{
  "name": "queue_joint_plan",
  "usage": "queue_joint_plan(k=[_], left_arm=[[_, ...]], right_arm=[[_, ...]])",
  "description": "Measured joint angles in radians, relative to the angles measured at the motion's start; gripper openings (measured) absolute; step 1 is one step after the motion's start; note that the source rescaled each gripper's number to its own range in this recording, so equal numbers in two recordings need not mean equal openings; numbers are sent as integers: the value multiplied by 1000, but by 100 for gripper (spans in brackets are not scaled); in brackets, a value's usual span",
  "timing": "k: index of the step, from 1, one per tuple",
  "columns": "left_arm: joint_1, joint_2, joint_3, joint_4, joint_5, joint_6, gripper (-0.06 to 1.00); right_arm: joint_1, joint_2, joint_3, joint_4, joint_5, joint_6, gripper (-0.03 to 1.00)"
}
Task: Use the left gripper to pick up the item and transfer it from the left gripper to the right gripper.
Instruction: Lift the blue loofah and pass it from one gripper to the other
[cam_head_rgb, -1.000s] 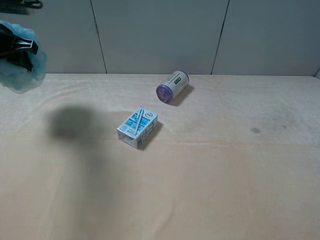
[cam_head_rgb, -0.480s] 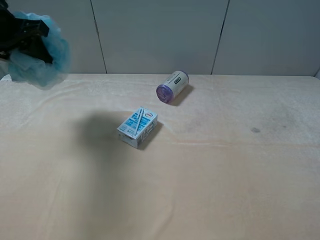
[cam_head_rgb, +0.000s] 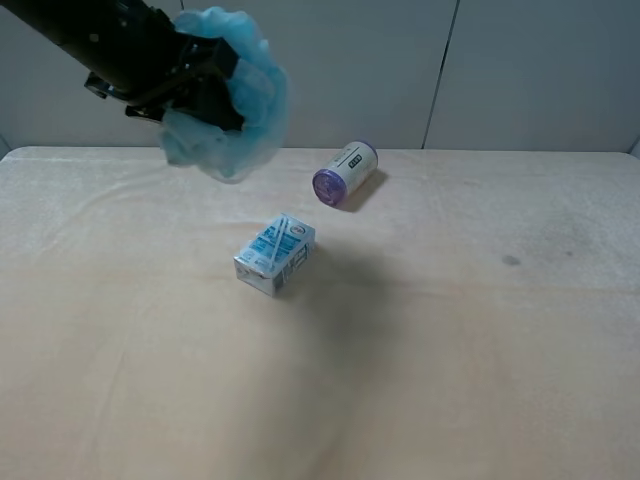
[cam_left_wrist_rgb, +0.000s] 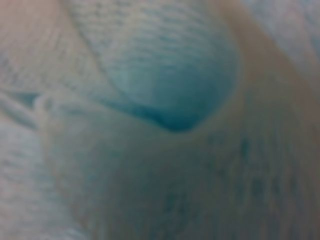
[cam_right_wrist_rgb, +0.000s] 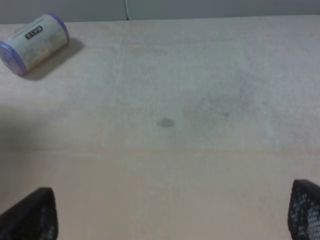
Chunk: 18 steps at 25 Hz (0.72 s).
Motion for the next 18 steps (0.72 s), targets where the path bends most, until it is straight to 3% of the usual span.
queue_joint_plan(k=[4,8,12,15,18], left_arm=[[-101,0,0,-39,-35,2,37],[-164,18,0,-93,-50,3,34],[-203,87,0,-168,-43,58,32],[-219,143,0,-281,-33,155,31],[-220,190,0,-415,-15,259,29]], right_arm=[[0,14,0,57,0,-3,100],[0,155,-7,179,-13,-66,100],[11,334,-37,365,-78,-257,100],[59,445,-47,504,-146,-417,100],[133,531,-52,564,-200,-550,100]])
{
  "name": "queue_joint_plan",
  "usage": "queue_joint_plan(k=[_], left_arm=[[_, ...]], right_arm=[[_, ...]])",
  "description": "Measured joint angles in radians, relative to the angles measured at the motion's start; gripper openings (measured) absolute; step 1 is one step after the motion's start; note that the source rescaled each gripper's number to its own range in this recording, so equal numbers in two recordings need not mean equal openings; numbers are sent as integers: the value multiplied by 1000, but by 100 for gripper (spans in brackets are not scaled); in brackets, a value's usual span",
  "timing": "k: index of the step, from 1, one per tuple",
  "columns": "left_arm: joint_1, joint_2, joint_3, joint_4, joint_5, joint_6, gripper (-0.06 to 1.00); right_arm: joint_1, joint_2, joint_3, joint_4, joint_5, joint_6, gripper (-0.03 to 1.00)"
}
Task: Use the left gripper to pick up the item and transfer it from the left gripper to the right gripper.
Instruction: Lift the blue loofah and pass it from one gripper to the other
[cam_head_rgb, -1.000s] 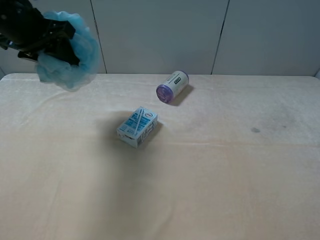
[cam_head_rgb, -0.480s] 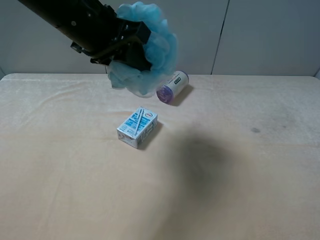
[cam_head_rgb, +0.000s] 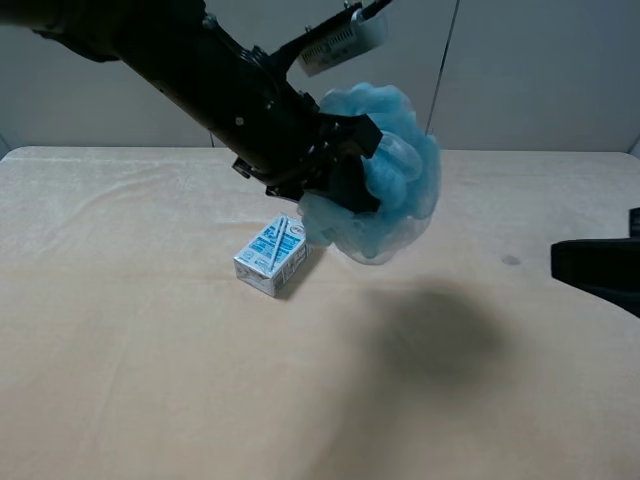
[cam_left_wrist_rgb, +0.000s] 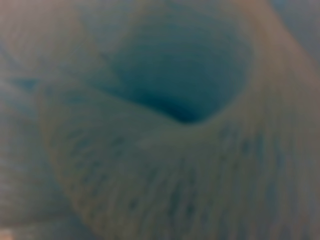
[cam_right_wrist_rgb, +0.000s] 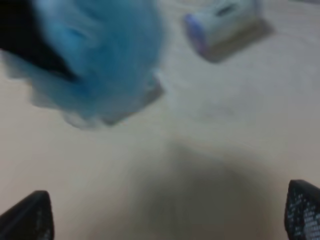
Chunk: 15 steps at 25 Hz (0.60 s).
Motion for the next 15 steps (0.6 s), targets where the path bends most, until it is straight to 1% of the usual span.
queue_joint_plan(k=[3,7,10,15], left_arm=[[0,39,0,-116,15,91,28],[-1,56,0,-217,20,171,25],[-1,56,0,-259,25,193,23],[-1,56,0,-284,45,202,21]], right_arm=[[93,78,-24,11,-67,-88,100],[186,186,-65,-2,-167,-180,100],[246,277,-76,-7,-230,-235,100],[316,422,-76,-15,-350,-309,100]])
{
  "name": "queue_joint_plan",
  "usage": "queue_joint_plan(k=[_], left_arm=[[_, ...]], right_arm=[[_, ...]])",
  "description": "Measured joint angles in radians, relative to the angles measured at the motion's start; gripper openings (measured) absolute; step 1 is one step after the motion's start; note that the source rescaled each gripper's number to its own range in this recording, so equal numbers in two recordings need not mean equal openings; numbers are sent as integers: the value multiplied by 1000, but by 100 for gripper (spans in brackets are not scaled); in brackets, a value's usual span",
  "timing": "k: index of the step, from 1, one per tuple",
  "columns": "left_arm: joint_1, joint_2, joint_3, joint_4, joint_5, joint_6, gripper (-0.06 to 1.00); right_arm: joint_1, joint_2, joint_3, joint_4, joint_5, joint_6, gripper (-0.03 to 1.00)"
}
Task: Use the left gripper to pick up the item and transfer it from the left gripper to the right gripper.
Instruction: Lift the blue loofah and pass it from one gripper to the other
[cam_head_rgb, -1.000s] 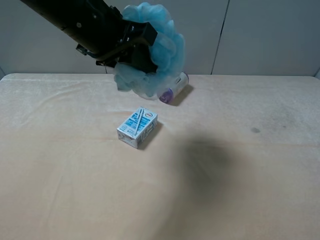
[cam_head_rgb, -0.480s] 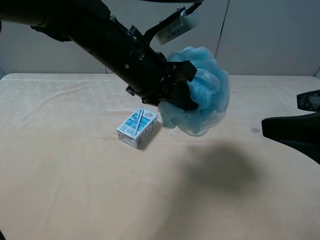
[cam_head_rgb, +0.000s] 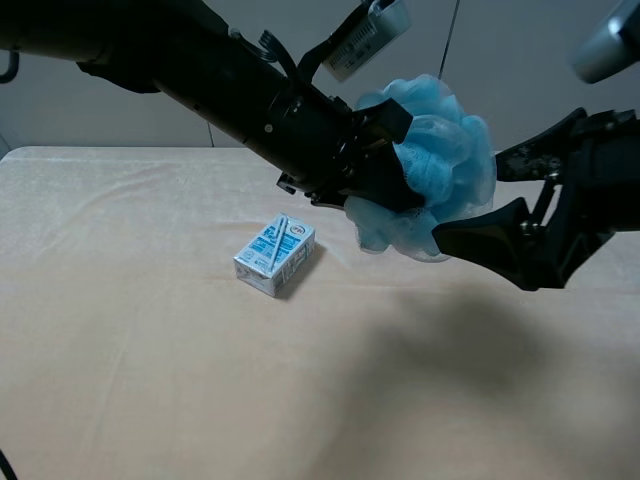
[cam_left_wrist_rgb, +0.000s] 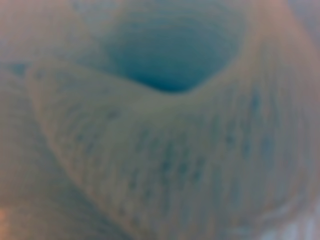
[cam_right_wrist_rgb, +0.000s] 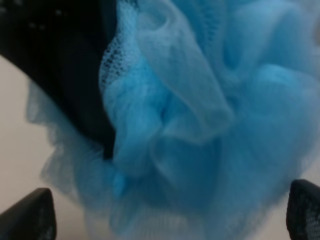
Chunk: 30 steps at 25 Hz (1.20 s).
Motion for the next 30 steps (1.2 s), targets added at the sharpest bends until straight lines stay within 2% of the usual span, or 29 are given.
queue_joint_plan(k=[4,7,11,17,22,23,24,27,28,30], left_arm=[[0,0,0,-3,3,1,20],[0,0,0,-16,14,14,17],[0,3,0,-51,38,42,15],[1,3,0,-158,88,112,12],[2,3,0,-176,111,129,11],[2,3,0,-177,112,130,11],[2,3,0,-186,111,132,10],[6,3,0,-195,110,133,5],[6,3,0,-194,113,133,3],[6,3,0,-184,120,135,3]], right_arm=[[47,85,0,0,-105,-56,100],[63,145,0,1,-151,-76,100],[63,199,0,24,-173,-82,100],[63,210,0,42,-213,-84,100],[63,210,0,67,-218,-85,99],[63,210,0,71,-218,-86,92],[64,210,0,73,-213,-88,78],[66,210,0,74,-214,-88,16],[66,210,0,74,-215,-88,7],[66,210,0,74,-215,-88,7]])
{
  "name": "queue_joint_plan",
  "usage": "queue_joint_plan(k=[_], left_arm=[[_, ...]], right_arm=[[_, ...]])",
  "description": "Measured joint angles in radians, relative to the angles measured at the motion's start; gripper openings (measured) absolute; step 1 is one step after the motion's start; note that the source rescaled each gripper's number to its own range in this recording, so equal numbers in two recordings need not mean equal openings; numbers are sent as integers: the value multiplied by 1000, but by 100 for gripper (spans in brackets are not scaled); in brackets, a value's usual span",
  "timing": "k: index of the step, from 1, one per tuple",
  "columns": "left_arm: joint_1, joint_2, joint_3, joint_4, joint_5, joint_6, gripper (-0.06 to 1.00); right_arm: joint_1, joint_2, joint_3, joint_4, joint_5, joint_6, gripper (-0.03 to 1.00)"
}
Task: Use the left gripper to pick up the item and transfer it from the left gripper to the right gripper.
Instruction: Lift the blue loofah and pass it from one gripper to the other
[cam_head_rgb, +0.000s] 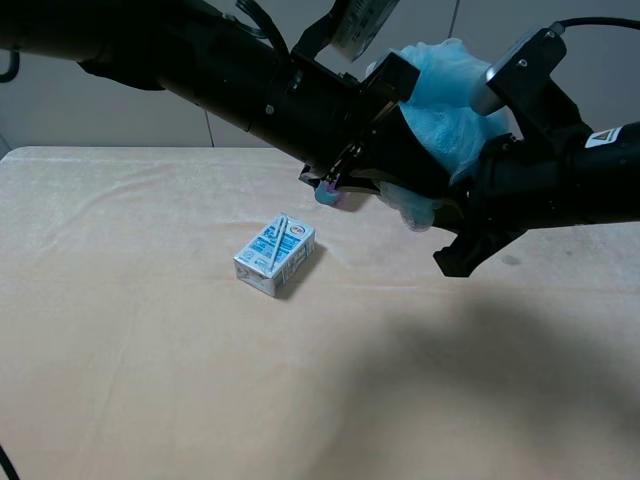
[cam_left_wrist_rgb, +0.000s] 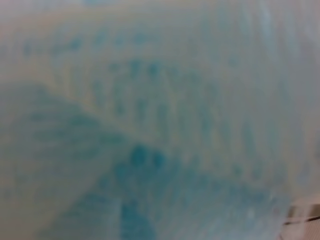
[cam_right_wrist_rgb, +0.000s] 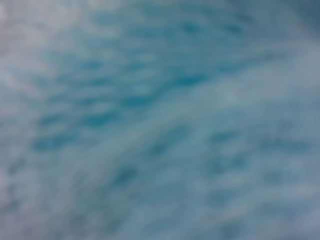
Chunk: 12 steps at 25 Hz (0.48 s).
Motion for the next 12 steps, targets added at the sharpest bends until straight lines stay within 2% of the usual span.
queue_joint_plan(k=[8,12], left_arm=[[3,0,0,20,10,1,0],[29,0,0,20,42,-42,2]], right_arm=[[0,5,0,0,0,0,7],[0,5,0,0,-2,0,6]])
